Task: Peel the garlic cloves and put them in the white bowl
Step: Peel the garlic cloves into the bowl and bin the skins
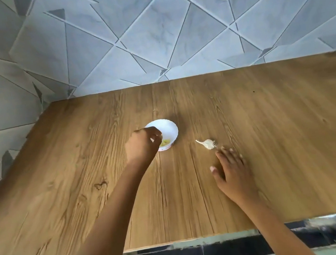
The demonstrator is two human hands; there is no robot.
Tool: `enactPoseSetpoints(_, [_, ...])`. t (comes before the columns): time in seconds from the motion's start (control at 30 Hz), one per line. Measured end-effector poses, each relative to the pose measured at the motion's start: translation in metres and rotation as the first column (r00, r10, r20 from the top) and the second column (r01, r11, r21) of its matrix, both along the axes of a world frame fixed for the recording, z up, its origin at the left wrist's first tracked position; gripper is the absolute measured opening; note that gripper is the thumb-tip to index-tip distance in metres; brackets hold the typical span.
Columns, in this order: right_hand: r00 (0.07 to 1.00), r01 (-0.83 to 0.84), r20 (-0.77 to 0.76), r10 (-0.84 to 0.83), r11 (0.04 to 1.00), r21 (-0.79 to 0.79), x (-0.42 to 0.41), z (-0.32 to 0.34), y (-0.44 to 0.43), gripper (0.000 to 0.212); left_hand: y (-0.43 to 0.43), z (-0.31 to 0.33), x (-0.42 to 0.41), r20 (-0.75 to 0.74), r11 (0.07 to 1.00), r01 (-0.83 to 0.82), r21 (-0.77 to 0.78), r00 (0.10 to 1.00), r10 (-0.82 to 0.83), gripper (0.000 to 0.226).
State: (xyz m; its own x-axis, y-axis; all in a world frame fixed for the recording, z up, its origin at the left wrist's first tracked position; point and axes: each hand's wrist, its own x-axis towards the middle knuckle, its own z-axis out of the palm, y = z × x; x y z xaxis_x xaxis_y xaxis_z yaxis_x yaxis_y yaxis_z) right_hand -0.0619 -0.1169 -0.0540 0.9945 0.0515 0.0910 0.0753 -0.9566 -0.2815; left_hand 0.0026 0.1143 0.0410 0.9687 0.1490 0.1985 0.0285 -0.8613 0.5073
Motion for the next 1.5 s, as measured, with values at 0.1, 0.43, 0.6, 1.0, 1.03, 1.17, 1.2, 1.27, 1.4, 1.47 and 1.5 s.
enactPoseSetpoints(0.1, [1.0, 0.013, 0.004, -0.013, 1.0, 0.017, -0.002, 0.0, 0.0, 0.081, -0.016, -0.004, 0.034, -0.221, 0.95, 0.077, 0.302, 0.975, -0.009, 0.02])
enactPoseSetpoints(0.43, [1.0, -0.01, 0.029, 0.005, 0.98, 0.198, -0.003, 0.0, -0.003, 0.075, -0.038, -0.008, 0.04, -0.141, 0.97, 0.051, 0.237, 0.99, -0.018, 0.02])
enactPoseSetpoints(0.6, [0.99, 0.051, 0.07, -0.119, 0.786, 0.616, -0.002, 0.009, -0.012, 0.047, -0.096, -0.022, 0.022, -0.129, 0.816, 0.555, 0.164, 0.832, -0.54, 0.026])
enactPoseSetpoints(1.0, [0.939, 0.3, -0.316, 0.137, 0.128, 0.945, 0.043, 0.04, -0.043, 0.029, -0.114, -0.033, 0.018, -0.173, 0.625, 0.193, -0.756, 0.862, -0.476, 0.016])
enactPoseSetpoints(1.03, [0.933, 0.306, -0.314, 0.177, 0.075, 0.949, 0.046, 0.043, -0.043, 0.026, -0.115, -0.03, 0.016, -0.196, 0.572, 0.144, -0.808, 0.849, -0.49, 0.02])
enactPoseSetpoints(1.17, [0.93, 0.337, -0.332, 0.158, -0.006, 0.941, 0.054, 0.048, -0.037, 0.026, -0.122, -0.027, 0.009, -0.207, 0.553, 0.063, -0.831, 0.888, -0.411, 0.023])
enactPoseSetpoints(1.2, [0.928, 0.348, -0.343, 0.144, -0.012, 0.937, 0.055, 0.049, -0.035, 0.026, -0.123, -0.027, 0.007, -0.207, 0.573, 0.046, -0.818, 0.907, -0.368, 0.023])
enactPoseSetpoints(1.27, [0.921, 0.378, -0.371, 0.12, -0.039, 0.925, 0.056, 0.051, -0.031, 0.021, -0.126, -0.027, 0.005, -0.21, 0.586, 0.006, -0.81, 0.931, -0.299, 0.023])
enactPoseSetpoints(1.4, [0.907, 0.418, -0.407, 0.106, -0.116, 0.901, 0.056, 0.053, -0.024, 0.011, -0.126, -0.028, 0.002, -0.241, 0.474, -0.093, -0.876, 0.935, -0.262, 0.021])
enactPoseSetpoints(1.47, [0.922, 0.381, -0.37, 0.117, -0.087, 0.92, 0.054, 0.053, -0.022, 0.016, -0.126, -0.028, 0.0, -0.222, 0.484, -0.073, -0.872, 0.94, -0.259, 0.017])
enactPoseSetpoints(1.5, [0.931, 0.355, -0.347, 0.115, -0.064, 0.933, 0.053, 0.052, -0.022, 0.018, -0.125, -0.028, 0.0, -0.208, 0.511, -0.049, -0.858, 0.943, -0.26, 0.017])
